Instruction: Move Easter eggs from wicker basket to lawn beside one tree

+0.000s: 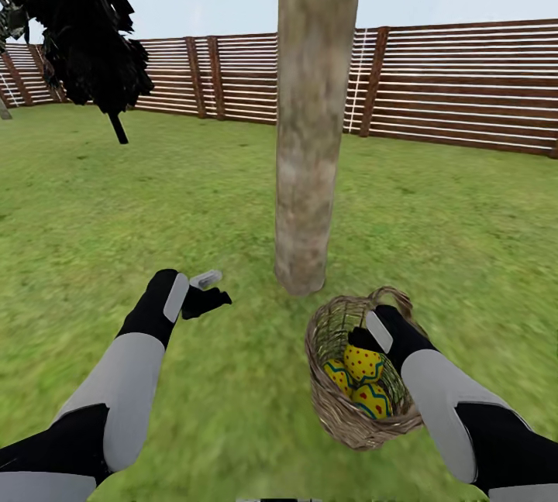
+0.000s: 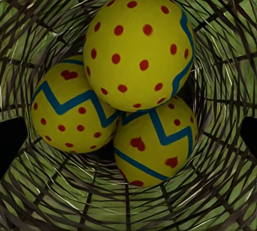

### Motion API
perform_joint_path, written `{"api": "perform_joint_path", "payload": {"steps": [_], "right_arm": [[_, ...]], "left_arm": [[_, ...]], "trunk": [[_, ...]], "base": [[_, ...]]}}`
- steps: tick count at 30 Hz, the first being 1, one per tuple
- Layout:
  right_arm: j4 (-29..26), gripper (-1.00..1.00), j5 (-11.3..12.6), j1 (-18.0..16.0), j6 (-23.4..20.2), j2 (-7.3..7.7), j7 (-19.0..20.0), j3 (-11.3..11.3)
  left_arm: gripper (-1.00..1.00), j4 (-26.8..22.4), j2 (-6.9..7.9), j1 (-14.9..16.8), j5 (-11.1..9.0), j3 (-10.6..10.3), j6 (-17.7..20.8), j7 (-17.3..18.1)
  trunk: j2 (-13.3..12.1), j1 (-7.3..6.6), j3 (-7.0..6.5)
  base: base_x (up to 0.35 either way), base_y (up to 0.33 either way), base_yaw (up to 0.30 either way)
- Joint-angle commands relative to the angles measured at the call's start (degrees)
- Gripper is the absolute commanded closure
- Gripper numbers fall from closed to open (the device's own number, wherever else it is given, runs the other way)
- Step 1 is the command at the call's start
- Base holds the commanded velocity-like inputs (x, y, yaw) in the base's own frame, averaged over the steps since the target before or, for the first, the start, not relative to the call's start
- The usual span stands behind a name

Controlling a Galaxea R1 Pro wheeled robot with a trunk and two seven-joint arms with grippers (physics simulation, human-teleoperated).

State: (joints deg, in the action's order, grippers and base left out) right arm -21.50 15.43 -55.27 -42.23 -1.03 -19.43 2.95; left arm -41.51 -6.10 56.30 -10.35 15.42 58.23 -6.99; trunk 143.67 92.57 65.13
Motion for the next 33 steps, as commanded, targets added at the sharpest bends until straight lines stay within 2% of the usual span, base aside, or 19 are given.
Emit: {"api": "perform_joint_path", "payload": {"steps": [1,11,14,22,24,29,33], "right_arm": [[-0.14,-1.0,0.4,-0.02,-0.1,-0.04,-0.44,0.3],[-0.12,-1.0,0.39,-0.68,-0.33,-0.24,-0.53,0.3],[0.18,-1.0,0.42,-1.06,-0.57,-0.49,-1.45,0.22],[0.13,-1.0,0.63,-1.16,-0.83,-1.3,-3.67,0.21],[0.17,-1.0,0.66,-1.16,-0.68,-1.59,-3.73,0.19],[-0.05,-1.0,0.54,-1.16,-0.52,-3.54,-3.85,0.13],[-0.3,-1.0,0.45,-1.16,-0.24,-3.48,-3.86,0.12]], "left_arm": [[-1.0,-0.06,-0.07,0.04,-0.6,0.22,0.2,-0.57],[-1.0,-0.06,-0.3,0.04,-0.54,0.29,-0.06,-1.37],[-1.0,-0.06,-0.38,0.04,-0.55,0.25,-0.11,-3.12],[-1.0,-0.06,-0.4,0.04,-0.63,0.2,-0.05,-3.54],[-1.0,-0.06,-0.4,0.04,-0.63,0.2,-0.05,-3.55],[-1.0,-0.06,-0.41,0.04,-0.64,0.22,-0.03,-3.56],[-1.0,-0.06,-0.28,0.04,-0.64,0.22,0.03,-3.52]], "trunk": [[0.04,0.01,0.28],[0.17,0.27,2.5],[0.21,0.34,3.16],[0.32,0.55,4.93],[0.32,0.55,4.93],[0.32,0.55,4.93],[0.32,0.55,4.93]], "base": [[0.0,0.0,0.0],[0.0,0.0,0.0],[0.0,0.0,0.0],[0.0,0.0,0.0],[0.0,0.0,0.0],[0.0,0.0,0.0],[0.0,0.0,0.0]]}}
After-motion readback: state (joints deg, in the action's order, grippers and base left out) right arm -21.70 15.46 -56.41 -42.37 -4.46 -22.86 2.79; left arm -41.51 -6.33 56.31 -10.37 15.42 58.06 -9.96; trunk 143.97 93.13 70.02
